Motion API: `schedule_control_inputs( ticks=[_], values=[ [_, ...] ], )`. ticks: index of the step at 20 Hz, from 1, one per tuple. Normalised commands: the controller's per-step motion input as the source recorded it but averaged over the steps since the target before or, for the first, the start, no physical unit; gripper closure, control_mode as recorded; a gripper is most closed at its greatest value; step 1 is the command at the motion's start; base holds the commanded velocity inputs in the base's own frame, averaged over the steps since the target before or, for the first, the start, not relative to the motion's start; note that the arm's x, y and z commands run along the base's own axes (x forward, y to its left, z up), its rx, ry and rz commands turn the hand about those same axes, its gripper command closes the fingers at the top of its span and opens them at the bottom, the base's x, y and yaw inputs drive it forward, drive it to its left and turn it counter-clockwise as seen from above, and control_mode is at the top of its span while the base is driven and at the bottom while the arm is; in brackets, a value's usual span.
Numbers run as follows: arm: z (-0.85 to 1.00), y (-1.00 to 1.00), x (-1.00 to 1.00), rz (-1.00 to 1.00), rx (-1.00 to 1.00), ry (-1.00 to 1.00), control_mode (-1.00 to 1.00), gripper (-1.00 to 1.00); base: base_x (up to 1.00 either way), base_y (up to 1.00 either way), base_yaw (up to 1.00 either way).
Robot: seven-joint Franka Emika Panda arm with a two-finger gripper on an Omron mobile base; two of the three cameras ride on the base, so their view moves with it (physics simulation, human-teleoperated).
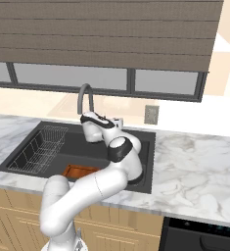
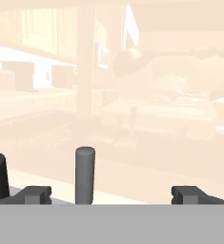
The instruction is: Turn on the sink faucet with hot water and rinse the cutting board for ten seconds, then turn off the faucet. Push the cutting board to reach the water if necessary.
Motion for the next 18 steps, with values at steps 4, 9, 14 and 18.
schedule_control_inputs(
  ticks=[4,9,14,18],
  values=[
    [0.0,0.06,0.13,-0.03,0.0,0.0,-1.0,-1.0,0.0,0.0,0.0],
    [0.0,0.04,0.08,-0.03,0.0,0.0,-1.0,-1.0,0.0,0.0,0.0],
    [0.0,0.04,0.02,-0.02,0.0,0.0,-1.0,-1.0,0.0,0.0,0.0],
    [0.0,0.01,0.03,-0.01,0.0,0.0,-1.0,-1.0,0.0,0.0,0.0]
  ],
)
